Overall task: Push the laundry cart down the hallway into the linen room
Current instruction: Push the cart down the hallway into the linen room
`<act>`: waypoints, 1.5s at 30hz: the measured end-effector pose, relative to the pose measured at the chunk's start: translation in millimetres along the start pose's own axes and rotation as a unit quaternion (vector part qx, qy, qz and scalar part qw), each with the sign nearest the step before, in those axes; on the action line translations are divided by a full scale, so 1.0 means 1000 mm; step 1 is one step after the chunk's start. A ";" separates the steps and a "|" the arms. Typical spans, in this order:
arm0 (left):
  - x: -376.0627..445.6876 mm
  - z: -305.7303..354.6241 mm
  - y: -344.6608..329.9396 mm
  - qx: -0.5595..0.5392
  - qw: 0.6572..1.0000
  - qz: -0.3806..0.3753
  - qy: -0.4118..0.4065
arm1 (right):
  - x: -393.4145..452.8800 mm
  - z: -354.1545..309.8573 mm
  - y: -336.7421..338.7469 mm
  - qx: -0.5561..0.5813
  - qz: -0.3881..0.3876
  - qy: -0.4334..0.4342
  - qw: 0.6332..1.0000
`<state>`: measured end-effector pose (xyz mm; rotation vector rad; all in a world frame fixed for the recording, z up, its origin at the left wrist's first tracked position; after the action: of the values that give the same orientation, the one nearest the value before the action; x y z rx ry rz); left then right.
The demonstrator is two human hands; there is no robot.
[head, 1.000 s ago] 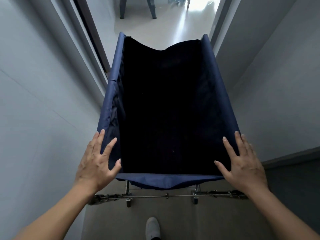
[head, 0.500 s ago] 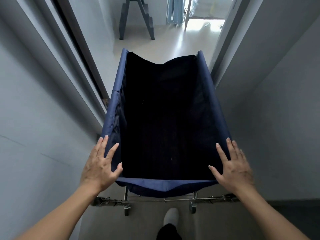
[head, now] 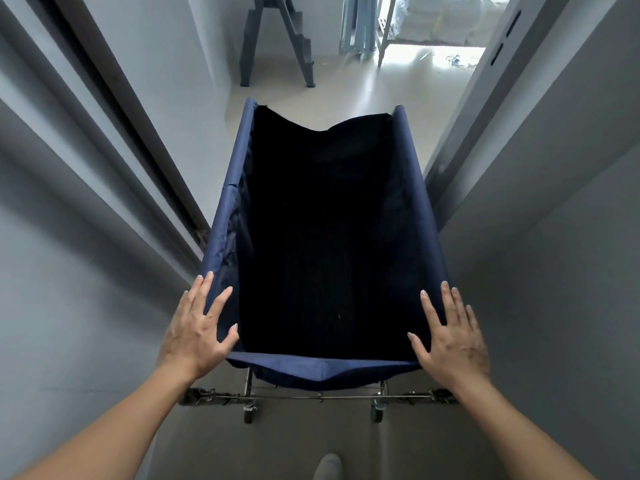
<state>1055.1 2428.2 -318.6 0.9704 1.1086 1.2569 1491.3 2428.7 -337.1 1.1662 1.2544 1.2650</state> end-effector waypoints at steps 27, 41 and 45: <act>0.346 -0.026 0.034 0.000 0.999 0.004 -0.041 | 0.321 -0.010 0.001 -0.001 -0.014 -0.029 0.999; 0.535 -0.038 0.052 0.012 0.998 0.005 -0.068 | 0.486 -0.014 -0.006 0.017 -0.023 -0.065 0.997; 0.590 -0.038 0.059 0.007 0.997 0.011 -0.076 | 0.533 -0.014 -0.006 0.018 -0.025 -0.069 0.997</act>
<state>995.7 3019.7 -324.5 1.0724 0.9918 1.1736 1440.0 2959.0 -344.6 1.2201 1.2011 1.1091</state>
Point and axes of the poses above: each hand's wrist, its own x-axis towards the middle knuckle, its own y-axis out of the back of the hand, z = x × y, the point moved 8 cm from there along x, towards the middle knuckle, and after that the axes turned 2 degrees about y, right-handed, at the moved point
